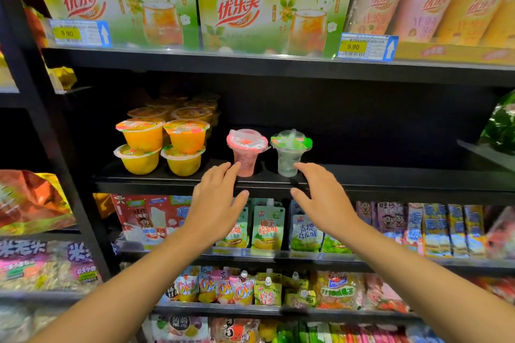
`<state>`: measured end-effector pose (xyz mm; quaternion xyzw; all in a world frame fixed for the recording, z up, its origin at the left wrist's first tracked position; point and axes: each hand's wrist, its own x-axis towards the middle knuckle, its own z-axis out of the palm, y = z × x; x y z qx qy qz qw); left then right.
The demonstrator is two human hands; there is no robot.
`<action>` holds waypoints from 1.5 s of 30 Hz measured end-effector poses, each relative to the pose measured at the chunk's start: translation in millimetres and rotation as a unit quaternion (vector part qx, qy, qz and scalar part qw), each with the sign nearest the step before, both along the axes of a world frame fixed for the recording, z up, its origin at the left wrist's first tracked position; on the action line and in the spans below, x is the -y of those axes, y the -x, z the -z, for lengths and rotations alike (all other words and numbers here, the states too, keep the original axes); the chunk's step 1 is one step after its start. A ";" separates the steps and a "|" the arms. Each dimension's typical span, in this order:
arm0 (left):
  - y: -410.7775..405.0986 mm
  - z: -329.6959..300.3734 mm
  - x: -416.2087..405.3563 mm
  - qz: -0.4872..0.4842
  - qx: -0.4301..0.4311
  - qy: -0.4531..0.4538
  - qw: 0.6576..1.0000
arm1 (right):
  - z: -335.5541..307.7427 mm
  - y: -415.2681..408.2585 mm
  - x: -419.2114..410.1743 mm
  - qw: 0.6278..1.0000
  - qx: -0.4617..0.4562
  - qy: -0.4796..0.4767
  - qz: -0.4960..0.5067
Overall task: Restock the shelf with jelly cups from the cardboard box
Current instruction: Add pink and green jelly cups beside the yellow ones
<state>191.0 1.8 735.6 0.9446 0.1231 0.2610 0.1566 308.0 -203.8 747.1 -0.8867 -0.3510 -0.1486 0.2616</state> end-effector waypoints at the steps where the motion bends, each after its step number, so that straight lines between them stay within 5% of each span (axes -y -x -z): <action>1: 1.2 1.2 1.1 -0.003 -0.024 -0.014 1.000 | 2.0 2.7 -0.4 1.000 0.009 0.022 0.010; 22: -7.0 2.3 6.3 0.047 -0.168 -0.124 0.977 | 11.6 17.6 -8.3 0.982 0.026 0.182 0.041; 45: -39.0 4.4 -15.3 0.043 -0.072 -0.216 0.973 | 19.4 -8.3 -27.7 0.979 0.099 0.175 0.023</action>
